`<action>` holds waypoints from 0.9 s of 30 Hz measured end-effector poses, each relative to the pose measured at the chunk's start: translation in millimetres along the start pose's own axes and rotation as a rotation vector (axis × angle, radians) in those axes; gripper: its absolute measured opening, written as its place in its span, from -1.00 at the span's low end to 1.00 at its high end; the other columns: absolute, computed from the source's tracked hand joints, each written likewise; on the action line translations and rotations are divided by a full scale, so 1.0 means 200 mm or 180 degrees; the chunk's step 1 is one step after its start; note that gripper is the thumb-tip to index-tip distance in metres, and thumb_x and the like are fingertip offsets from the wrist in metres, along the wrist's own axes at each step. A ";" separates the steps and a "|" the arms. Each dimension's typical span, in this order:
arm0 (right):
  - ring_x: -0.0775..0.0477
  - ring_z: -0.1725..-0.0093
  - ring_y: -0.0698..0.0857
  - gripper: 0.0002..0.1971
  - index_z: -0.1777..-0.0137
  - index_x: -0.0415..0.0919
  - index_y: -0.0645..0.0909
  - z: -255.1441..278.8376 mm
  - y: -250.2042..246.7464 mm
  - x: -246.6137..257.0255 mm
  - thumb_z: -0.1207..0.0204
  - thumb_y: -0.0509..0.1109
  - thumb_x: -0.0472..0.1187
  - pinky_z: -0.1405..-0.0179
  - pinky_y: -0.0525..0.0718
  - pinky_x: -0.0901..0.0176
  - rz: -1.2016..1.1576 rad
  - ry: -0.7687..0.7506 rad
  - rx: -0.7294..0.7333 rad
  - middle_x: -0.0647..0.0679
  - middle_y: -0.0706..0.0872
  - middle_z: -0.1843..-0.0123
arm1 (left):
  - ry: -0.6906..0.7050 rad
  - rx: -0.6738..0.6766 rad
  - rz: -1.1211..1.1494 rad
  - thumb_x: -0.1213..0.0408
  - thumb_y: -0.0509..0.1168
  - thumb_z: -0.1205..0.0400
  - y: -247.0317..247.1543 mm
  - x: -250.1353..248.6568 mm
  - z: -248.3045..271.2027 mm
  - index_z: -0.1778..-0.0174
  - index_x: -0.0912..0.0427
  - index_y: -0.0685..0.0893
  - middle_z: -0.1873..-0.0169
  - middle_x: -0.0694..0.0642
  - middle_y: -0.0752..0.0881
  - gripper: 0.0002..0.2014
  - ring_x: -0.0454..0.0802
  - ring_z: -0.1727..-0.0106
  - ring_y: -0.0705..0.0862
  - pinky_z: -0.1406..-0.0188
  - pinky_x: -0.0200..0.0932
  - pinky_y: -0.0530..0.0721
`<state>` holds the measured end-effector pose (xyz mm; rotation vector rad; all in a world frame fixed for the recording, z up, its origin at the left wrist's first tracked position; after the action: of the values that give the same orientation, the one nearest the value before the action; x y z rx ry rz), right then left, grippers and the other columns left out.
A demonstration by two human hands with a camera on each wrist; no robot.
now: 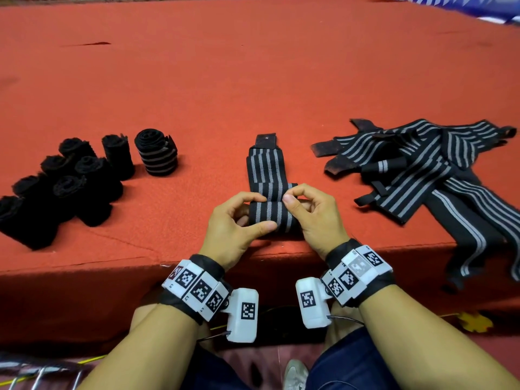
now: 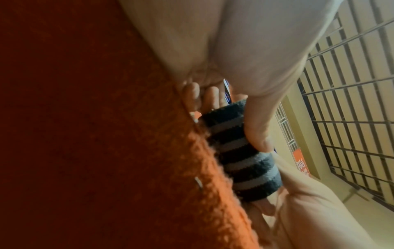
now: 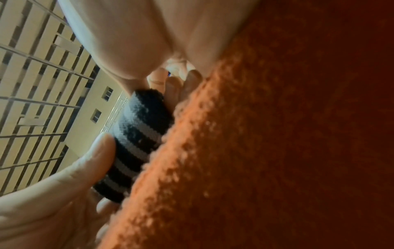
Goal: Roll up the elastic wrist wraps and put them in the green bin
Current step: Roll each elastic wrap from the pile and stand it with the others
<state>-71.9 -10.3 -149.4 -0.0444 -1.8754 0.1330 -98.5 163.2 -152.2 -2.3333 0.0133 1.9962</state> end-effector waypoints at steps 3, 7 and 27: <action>-0.05 0.40 0.46 -0.90 0.07 -0.09 0.70 0.01 0.03 0.03 -0.60 0.47 -0.09 0.40 0.46 0.10 -0.0044 -0.0038 0.0179 -0.31 0.54 0.39 | -0.0030 -0.0190 0.0032 0.50 0.61 -0.43 -0.02 0.01 0.00 -0.12 0.15 0.77 0.01 0.14 0.87 -0.62 0.04 -0.06 0.85 -0.10 -0.06 0.80; 0.10 0.08 0.75 -0.62 -0.20 -0.22 0.63 0.04 0.05 0.02 -0.43 0.64 -0.39 0.02 0.74 0.20 -0.0138 0.0169 0.0626 -0.13 0.79 0.05 | -0.0187 -0.0371 0.0205 0.46 0.60 -0.46 -0.04 0.02 0.00 -0.16 0.23 0.77 0.01 0.16 0.88 -0.64 0.10 -0.05 0.86 -0.06 0.09 0.81; 0.09 0.05 0.75 -0.66 -0.17 -0.23 0.66 0.01 0.05 -0.02 -0.44 0.61 -0.46 -0.07 0.72 0.23 -0.0536 0.0361 0.0594 -0.10 0.81 0.05 | 0.0213 -0.0177 -0.0765 0.42 0.57 -0.51 -0.01 -0.02 -0.02 -0.06 -0.04 0.71 0.17 -0.16 0.80 -0.68 -0.24 0.13 0.72 0.00 -0.22 0.71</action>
<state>-73.5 -0.6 -156.1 0.2291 -1.7381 0.1850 -95.8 165.8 -147.9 -2.3059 -0.3076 1.8265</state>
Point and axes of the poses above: each hand's wrist, its own z-axis away from the middle knuckle, its own y-axis out of the palm, x = y × z, the point moved 7 cm from there along -z, towards the middle knuckle
